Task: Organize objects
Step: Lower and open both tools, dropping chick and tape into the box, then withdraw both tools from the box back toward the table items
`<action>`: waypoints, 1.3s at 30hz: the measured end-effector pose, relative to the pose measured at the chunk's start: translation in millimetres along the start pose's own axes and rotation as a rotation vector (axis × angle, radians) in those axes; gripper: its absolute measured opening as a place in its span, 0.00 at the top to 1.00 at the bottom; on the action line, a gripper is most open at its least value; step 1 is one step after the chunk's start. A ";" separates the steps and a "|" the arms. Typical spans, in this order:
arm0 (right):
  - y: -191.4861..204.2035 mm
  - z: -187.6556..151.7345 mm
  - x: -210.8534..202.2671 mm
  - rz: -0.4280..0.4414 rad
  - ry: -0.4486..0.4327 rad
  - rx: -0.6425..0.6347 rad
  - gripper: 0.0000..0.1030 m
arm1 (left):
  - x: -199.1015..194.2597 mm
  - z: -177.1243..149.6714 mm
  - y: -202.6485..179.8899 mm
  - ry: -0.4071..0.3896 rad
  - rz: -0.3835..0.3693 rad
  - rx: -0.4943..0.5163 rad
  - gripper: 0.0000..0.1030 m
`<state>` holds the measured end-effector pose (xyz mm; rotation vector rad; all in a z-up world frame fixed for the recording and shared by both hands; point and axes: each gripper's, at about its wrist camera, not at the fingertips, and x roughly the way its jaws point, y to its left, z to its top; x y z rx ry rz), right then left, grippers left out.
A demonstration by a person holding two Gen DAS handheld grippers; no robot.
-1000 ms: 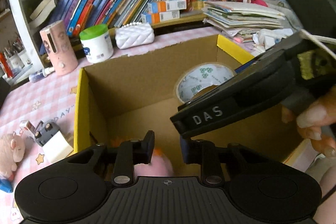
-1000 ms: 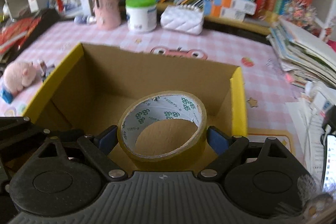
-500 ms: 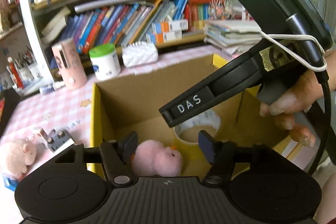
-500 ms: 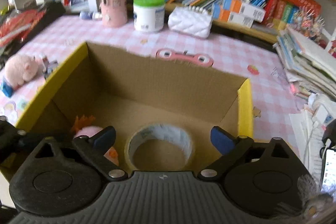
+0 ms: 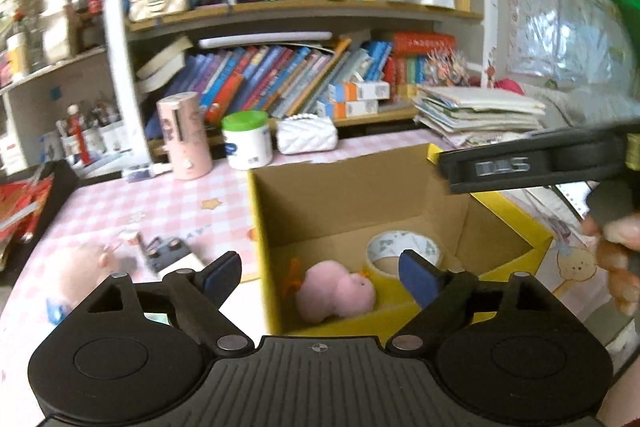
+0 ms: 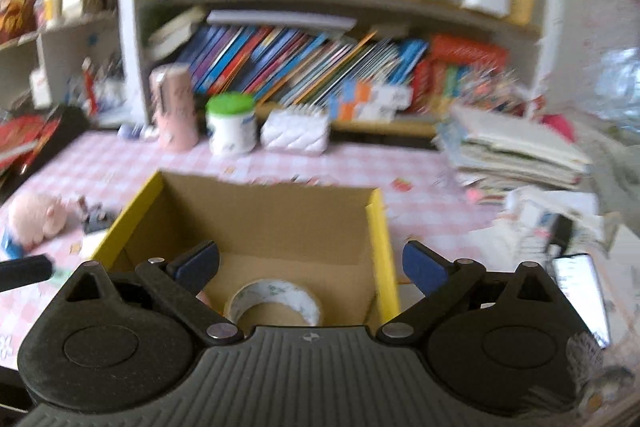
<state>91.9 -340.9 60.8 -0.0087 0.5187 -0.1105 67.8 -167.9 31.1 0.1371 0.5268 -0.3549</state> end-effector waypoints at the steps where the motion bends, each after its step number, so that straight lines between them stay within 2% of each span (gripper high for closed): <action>1: -0.9 -4.1 -8.4 -0.022 -0.021 0.018 0.04 | -5.4 -3.5 5.0 0.000 0.004 -0.013 0.14; 3: -1.6 -13.0 -23.3 -0.059 -0.042 0.052 0.04 | -12.9 -10.3 12.0 0.006 0.007 -0.027 0.14; 7: 0.4 -33.2 -45.7 -0.122 -0.031 0.112 0.04 | -25.3 -23.7 24.1 0.030 0.016 -0.040 0.14; 14: 23.8 -68.8 -66.5 -0.163 0.072 0.144 0.04 | -42.4 -46.7 41.7 0.086 0.044 -0.037 0.14; 26: 94.6 -114.8 -79.5 -0.096 0.219 0.086 0.04 | -73.5 -89.5 83.9 0.165 0.107 -0.062 0.13; 39: 164.9 -130.7 -85.1 0.007 0.271 -0.003 0.06 | -101.0 -114.8 125.5 0.203 0.173 -0.078 0.13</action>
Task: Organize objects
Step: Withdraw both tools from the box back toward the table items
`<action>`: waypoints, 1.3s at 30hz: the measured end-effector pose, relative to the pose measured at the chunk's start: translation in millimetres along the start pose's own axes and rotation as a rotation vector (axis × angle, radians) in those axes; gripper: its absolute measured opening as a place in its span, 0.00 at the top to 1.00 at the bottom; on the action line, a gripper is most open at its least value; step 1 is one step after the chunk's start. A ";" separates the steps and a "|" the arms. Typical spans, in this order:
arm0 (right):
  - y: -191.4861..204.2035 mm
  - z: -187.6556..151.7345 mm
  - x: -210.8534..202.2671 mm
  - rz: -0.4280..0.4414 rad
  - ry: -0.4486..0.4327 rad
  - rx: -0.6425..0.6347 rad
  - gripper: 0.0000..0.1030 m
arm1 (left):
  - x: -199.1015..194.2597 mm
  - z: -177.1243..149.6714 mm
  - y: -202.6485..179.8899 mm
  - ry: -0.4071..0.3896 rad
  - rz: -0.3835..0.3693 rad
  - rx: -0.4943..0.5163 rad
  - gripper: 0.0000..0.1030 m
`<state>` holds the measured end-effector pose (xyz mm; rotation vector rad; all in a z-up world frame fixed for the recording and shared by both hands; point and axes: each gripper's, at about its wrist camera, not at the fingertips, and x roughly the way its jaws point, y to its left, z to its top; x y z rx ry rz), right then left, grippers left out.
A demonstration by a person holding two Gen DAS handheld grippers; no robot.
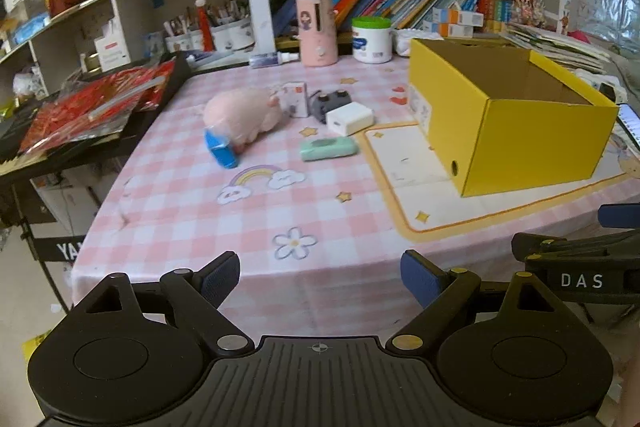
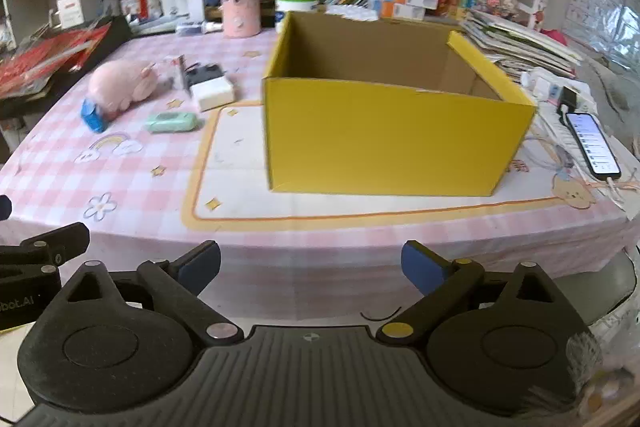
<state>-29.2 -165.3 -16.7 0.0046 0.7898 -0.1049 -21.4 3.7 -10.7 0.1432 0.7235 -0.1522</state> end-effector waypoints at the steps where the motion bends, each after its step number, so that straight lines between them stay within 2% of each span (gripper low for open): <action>1: 4.2 -0.7 0.4 0.005 0.004 -0.004 0.06 | -0.5 -1.3 2.9 0.002 0.004 -0.003 0.13; 13: 44.0 0.7 -2.0 0.103 0.001 -0.049 0.07 | -6.2 -10.3 37.0 0.016 0.030 -0.024 0.13; 26: 72.7 9.5 -0.6 0.148 -0.015 -0.095 0.11 | -7.8 -12.5 63.1 0.003 0.045 -0.084 0.13; 39: 86.9 34.7 27.8 0.184 -0.015 -0.130 0.12 | 18.1 7.2 80.7 0.015 0.081 -0.148 0.14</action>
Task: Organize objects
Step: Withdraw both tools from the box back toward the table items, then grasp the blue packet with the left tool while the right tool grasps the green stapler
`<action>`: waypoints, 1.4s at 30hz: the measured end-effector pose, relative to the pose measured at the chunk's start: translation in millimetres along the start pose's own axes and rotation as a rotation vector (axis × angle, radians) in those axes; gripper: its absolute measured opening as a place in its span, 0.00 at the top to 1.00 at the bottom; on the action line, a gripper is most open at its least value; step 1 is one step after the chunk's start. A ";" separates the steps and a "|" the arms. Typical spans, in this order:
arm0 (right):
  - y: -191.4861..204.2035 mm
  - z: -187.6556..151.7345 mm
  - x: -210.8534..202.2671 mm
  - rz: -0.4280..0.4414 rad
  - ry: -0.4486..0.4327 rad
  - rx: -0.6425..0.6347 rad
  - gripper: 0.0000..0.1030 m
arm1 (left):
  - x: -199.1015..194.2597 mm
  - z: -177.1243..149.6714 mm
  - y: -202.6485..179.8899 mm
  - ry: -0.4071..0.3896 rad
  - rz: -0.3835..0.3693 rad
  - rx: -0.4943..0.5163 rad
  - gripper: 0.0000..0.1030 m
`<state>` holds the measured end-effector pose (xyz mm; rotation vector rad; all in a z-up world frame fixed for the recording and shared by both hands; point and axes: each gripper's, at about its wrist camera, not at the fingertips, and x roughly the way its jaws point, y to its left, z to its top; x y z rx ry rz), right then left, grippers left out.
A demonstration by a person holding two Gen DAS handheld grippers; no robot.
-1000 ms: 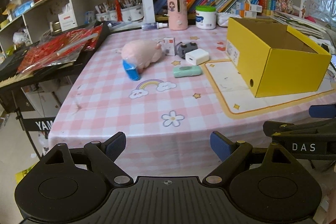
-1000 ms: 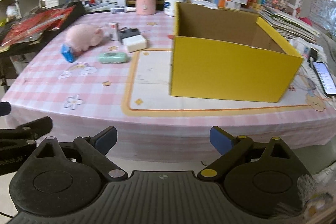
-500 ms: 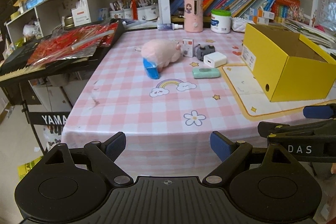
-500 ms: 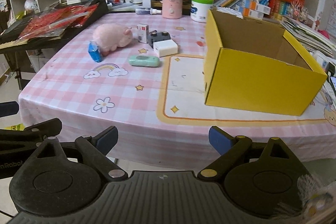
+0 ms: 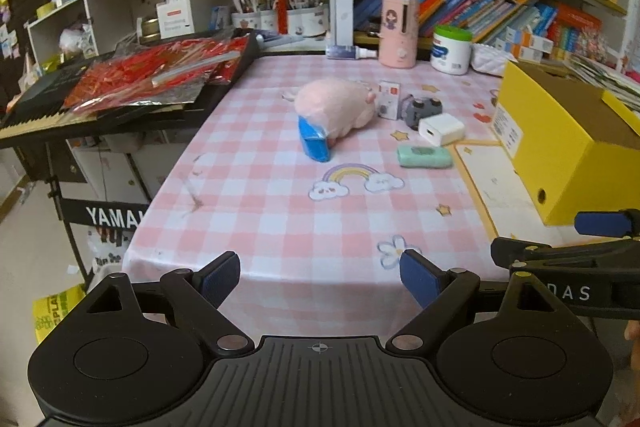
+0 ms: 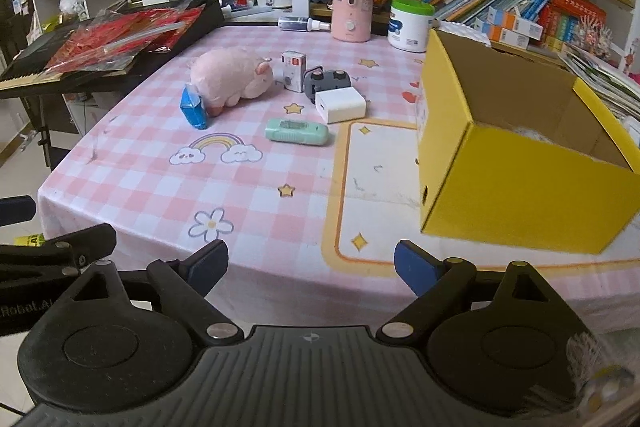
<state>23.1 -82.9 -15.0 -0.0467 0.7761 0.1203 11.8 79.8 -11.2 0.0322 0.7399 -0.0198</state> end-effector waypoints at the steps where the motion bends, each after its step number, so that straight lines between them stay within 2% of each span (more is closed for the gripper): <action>1: -0.6 4.0 3.0 0.002 -0.004 -0.002 0.12 | 2.9 2.7 0.3 0.001 0.001 -0.005 0.14; 12: -8.0 50.9 43.3 0.030 -0.026 -0.024 0.12 | 42.4 36.0 2.1 -0.002 0.034 -0.038 0.14; 20: -18.4 80.2 79.1 0.053 -0.010 -0.017 0.12 | 72.9 56.8 0.0 0.012 0.061 -0.049 0.14; 25: -19.3 91.7 104.3 0.085 0.029 -0.020 0.17 | 88.6 73.8 5.7 0.009 0.090 -0.088 0.15; 30: -13.7 96.2 129.2 0.100 0.066 -0.067 0.18 | 115.2 91.5 8.0 0.029 0.081 -0.108 0.24; 32: -9.5 96.8 138.4 0.109 0.079 -0.101 0.22 | 128.1 95.9 6.3 0.046 0.074 -0.106 0.29; 38: -1.5 98.9 161.2 0.127 0.105 -0.184 0.24 | 164.6 103.4 -0.3 0.098 0.069 -0.096 0.33; 40: -1.0 99.8 167.8 0.135 0.115 -0.203 0.27 | 174.8 105.0 -0.5 0.110 0.073 -0.099 0.35; 42: -0.9 99.8 173.4 0.146 0.128 -0.219 0.36 | 185.8 106.0 -0.3 0.130 0.075 -0.098 0.41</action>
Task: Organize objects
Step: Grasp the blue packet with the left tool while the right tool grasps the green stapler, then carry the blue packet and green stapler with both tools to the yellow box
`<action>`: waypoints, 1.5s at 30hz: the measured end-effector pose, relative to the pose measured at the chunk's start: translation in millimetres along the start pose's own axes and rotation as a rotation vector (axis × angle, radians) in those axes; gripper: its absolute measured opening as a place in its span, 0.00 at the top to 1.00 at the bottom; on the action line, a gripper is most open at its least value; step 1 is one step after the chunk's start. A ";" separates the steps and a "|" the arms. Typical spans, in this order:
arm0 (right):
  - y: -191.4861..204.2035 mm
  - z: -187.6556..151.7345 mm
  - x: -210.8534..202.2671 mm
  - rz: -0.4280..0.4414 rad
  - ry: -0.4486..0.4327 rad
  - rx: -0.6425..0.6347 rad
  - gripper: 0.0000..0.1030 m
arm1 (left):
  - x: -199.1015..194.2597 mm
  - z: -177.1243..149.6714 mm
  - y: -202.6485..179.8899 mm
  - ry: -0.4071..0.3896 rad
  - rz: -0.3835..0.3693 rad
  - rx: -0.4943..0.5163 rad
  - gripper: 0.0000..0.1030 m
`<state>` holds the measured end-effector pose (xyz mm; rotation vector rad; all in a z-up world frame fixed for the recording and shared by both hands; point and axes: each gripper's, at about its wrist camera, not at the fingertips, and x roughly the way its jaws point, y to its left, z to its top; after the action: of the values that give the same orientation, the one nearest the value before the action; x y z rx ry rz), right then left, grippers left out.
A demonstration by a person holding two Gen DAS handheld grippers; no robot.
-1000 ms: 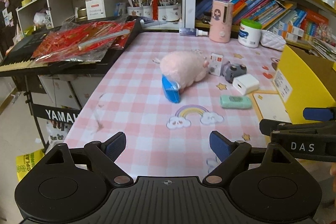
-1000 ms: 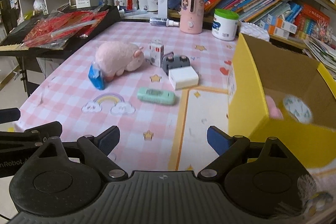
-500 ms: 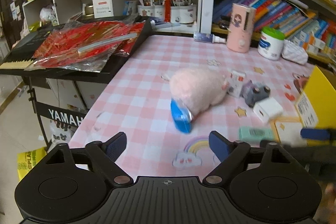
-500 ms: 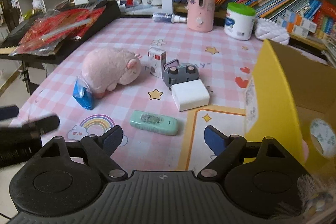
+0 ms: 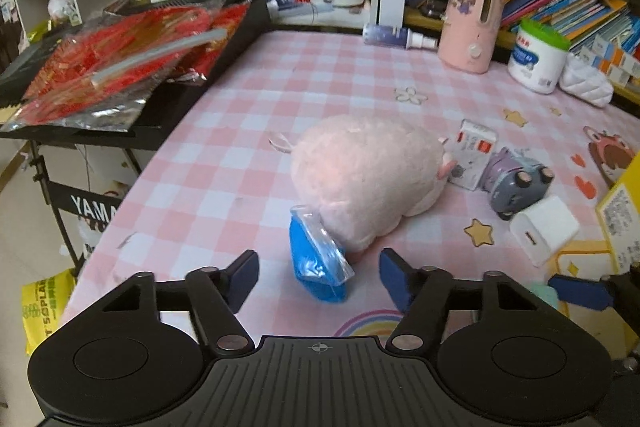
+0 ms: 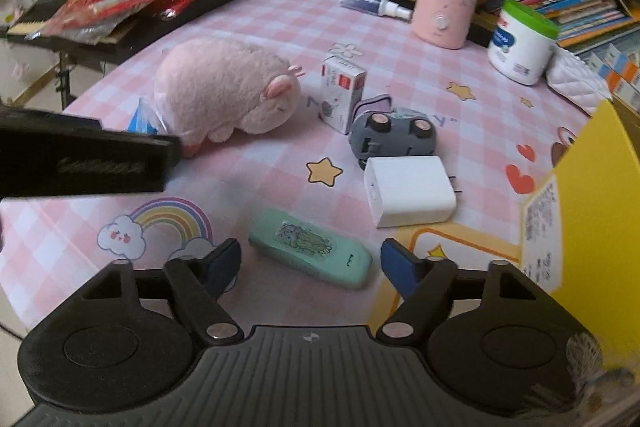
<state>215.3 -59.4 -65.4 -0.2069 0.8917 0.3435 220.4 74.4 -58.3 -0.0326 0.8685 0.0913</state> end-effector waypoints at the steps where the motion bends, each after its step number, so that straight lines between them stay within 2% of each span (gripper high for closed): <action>1: -1.0 0.0 2.1 0.006 0.006 -0.005 0.38 | 4.9 0.6 0.1 0.011 0.001 -0.001 0.46; 3: -3.5 0.8 2.6 0.026 0.000 -0.010 0.50 | 11.3 -0.1 1.6 0.028 0.002 -0.008 0.58; 4: -4.0 1.0 2.2 0.037 -0.004 -0.020 0.54 | 14.6 -0.7 2.9 0.041 -0.002 -0.015 0.67; 5: -3.5 1.4 1.9 0.047 -0.009 -0.033 0.67 | 15.3 -1.3 3.8 0.043 -0.004 -0.018 0.74; 6: -2.0 1.7 1.8 0.056 -0.012 -0.045 0.77 | 15.0 -1.0 4.0 0.039 -0.004 -0.014 0.75; 9: -1.5 3.1 1.1 0.063 -0.013 -0.063 0.77 | 10.6 -1.2 8.4 0.033 -0.014 -0.021 0.77; 16: -11.6 10.0 -15.8 0.053 -0.056 0.001 0.78 | -24.7 -11.8 21.7 0.002 -0.043 -0.062 0.77; 24: -11.8 4.7 -44.7 0.063 -0.070 0.063 0.78 | -68.8 -27.8 26.9 -0.032 -0.114 -0.085 0.77; 38: 10.0 -38.4 -99.5 0.037 -0.096 0.127 0.78 | -133.5 -72.6 30.7 -0.093 -0.205 -0.067 0.78; 45: 19.4 -72.1 -130.3 0.022 -0.089 0.166 0.77 | -164.4 -100.7 26.3 -0.111 -0.246 -0.043 0.78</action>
<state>80.4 -91.1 -7.4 -0.0279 0.8305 0.2951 35.7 83.0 2.3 -0.1727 0.7457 -0.1178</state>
